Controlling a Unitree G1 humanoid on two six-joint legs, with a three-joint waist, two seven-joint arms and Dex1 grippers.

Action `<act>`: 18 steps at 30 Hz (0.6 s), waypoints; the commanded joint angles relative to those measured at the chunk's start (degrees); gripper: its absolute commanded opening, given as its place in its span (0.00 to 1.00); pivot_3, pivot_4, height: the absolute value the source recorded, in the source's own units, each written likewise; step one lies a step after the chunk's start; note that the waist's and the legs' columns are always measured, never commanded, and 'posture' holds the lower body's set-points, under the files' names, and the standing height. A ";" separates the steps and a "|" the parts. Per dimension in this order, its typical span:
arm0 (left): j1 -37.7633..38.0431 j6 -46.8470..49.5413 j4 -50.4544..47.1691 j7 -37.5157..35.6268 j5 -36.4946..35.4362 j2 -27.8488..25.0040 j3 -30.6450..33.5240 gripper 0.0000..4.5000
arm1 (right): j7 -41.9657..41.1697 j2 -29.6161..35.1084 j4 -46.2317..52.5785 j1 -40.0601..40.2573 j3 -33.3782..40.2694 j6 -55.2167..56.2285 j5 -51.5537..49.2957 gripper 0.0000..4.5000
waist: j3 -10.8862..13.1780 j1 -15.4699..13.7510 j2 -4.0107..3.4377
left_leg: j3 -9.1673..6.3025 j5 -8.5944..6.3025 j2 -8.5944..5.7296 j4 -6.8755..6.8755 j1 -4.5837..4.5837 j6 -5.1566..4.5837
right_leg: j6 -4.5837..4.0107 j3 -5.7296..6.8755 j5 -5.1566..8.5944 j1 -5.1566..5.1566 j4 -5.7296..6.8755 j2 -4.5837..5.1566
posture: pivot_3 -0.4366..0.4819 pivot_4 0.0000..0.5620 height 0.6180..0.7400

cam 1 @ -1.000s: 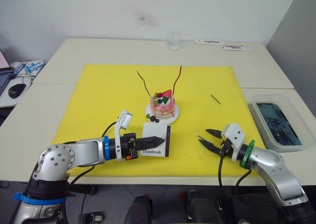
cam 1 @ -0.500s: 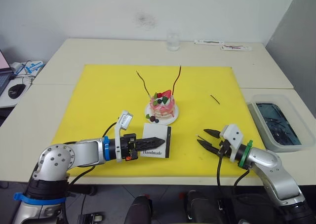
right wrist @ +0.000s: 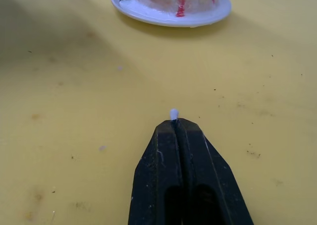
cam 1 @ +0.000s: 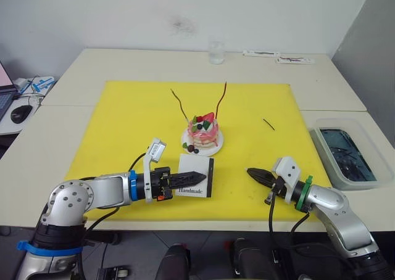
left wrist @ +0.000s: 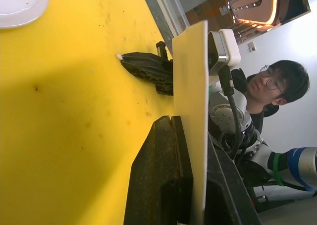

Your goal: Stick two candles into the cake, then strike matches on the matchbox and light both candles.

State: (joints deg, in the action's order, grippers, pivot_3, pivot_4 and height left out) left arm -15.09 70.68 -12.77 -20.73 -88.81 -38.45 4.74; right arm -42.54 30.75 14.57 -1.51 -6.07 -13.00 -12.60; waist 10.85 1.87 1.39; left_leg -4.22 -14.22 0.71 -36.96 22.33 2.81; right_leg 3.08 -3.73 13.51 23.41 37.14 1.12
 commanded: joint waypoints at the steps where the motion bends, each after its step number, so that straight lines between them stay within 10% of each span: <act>1: -1.45 -0.74 -0.25 1.96 -1.28 1.30 0.44 0.00 | -1.34 2.04 6.33 -0.30 2.11 -2.47 -2.58 0.01 | 0.00 -0.04 0.00 | 0.00 0.00 0.00 0.00 0.00 0.00 | 0.00 0.00 0.00 0.00 0.00 0.00 | 0.48 0.27 1.00; 18: -8.22 -3.63 0.41 4.28 9.79 10.70 -2.05 0.00 | -1.75 10.89 25.24 -16.70 -2.03 -25.80 -7.63 0.01 | 0.00 -0.13 0.00 | -0.05 0.00 -0.02 -0.01 0.07 0.00 | 0.18 0.06 -0.10 -0.01 -0.06 0.00 | 0.48 0.27 1.00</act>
State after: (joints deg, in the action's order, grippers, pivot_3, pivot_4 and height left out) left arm -22.69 68.10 -11.32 -15.71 -79.59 -28.37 2.53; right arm -44.14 41.63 38.18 -17.00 -7.55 -38.54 -19.78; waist 10.85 1.73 1.40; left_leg -4.28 -14.22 0.69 -36.96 22.44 2.81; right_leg 3.28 -3.66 13.40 23.43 37.08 1.13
